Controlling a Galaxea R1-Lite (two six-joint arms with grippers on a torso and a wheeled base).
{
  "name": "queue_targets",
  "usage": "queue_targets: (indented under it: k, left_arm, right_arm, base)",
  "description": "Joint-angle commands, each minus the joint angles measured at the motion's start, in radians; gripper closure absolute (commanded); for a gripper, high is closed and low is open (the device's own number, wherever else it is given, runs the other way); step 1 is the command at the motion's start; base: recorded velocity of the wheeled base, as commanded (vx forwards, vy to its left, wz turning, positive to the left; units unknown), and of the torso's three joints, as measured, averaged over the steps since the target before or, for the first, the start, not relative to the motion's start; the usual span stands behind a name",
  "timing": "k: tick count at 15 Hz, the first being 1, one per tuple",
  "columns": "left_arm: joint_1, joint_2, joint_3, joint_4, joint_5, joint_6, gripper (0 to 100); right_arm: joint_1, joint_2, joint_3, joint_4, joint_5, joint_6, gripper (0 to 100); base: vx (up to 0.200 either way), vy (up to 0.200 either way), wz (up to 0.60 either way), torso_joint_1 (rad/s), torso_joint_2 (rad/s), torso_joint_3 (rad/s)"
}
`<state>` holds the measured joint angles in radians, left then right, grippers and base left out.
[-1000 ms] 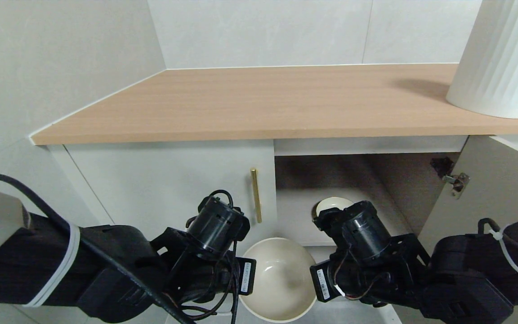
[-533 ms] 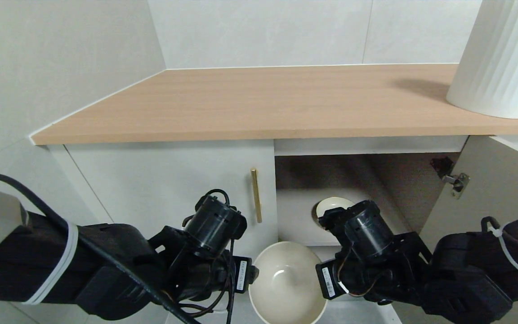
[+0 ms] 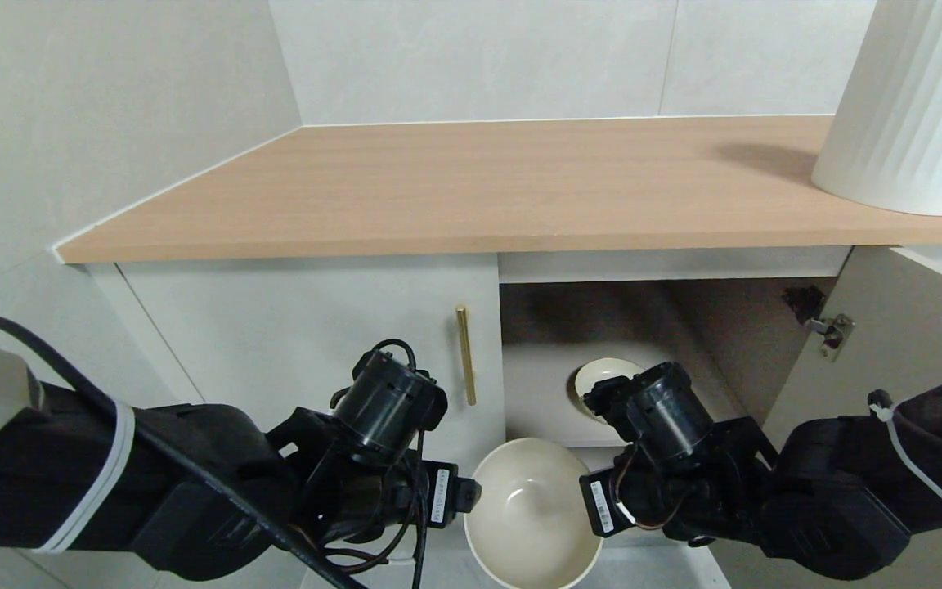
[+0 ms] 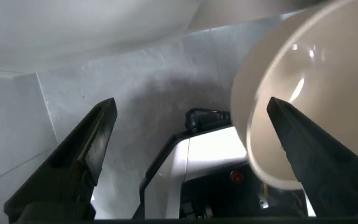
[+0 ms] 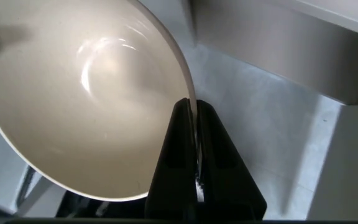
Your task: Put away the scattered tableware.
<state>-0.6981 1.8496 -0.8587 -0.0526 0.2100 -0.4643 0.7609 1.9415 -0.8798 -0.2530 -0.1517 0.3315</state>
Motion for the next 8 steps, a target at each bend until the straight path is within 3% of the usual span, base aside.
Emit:
queue_targets:
  k: [1,5,8]
  left_arm:
    - [0.0,-0.001,0.0,-0.001,0.014,-0.001,0]
    - [0.0,-0.003,0.0,-0.001,0.028,-0.001,0]
    - [0.0,-0.016,0.001,-0.001,0.028,-0.001,0]
  right_arm:
    - [-0.057,0.033,-0.025,-0.002,-0.002,0.0,100]
    - [-0.181,0.074,-0.067,-0.014,-0.009,0.026,100]
    - [-0.229,0.12,-0.151,-0.014,-0.011,0.156,100]
  base:
    - [0.0,0.0,0.0,0.0,0.0,0.0]
    - [0.0,0.0,0.0,0.0,0.0,0.0]
    - [0.0,0.0,0.0,0.0,0.0,0.0]
